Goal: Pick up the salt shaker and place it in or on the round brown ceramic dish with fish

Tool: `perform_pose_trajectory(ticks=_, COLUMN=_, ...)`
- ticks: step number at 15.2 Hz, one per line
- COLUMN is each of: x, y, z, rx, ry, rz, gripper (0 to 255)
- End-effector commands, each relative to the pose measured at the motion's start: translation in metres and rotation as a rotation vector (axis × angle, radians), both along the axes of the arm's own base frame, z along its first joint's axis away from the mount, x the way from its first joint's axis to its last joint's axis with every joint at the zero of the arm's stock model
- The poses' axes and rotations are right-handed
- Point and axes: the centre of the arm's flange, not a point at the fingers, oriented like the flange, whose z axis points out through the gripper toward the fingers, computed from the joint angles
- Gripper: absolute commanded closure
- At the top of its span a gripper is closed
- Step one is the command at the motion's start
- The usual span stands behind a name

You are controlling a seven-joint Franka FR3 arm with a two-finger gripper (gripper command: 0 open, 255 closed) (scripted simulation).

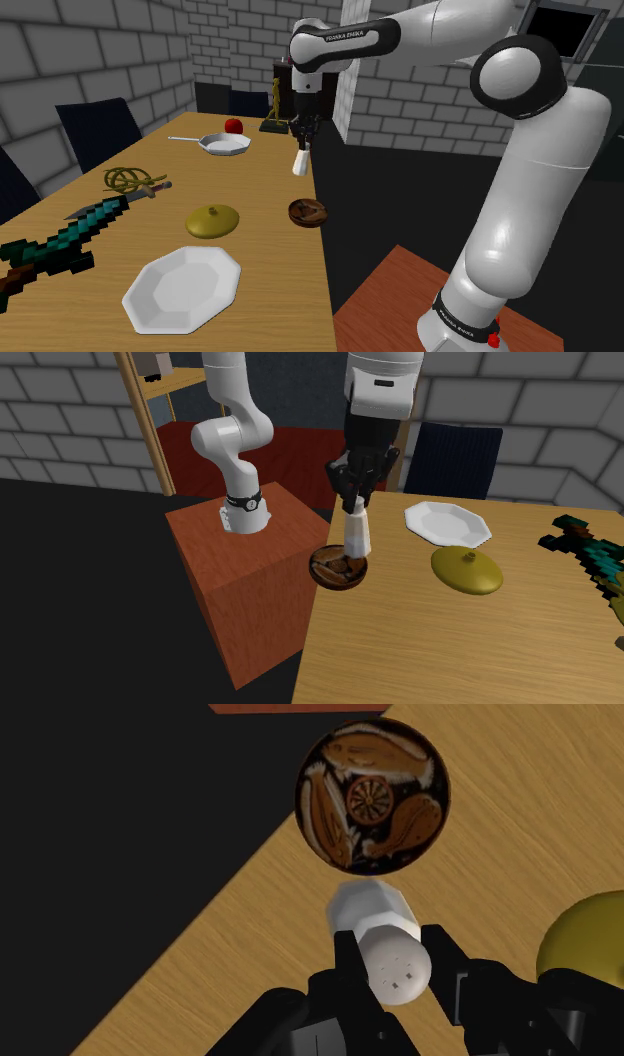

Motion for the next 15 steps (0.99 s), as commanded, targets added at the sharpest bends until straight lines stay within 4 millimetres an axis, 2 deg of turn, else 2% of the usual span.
perform_pose_trajectory(ticks=1, x=-0.024, y=0.011, z=0.007, rx=0.0, ry=0.0, rz=0.0, gripper=255)
perform_pose_trajectory(ticks=3, x=-0.047, y=0.021, z=0.015, rx=0.0, ry=0.0, rz=0.0, gripper=255)
perform_pose_trajectory(ticks=4, x=-0.069, y=0.029, z=0.021, rx=0.0, ry=0.0, rz=0.0, gripper=255)
perform_pose_trajectory(ticks=15, x=-0.069, y=0.029, z=-0.037, rx=0.0, ry=0.0, rz=0.0, gripper=255)
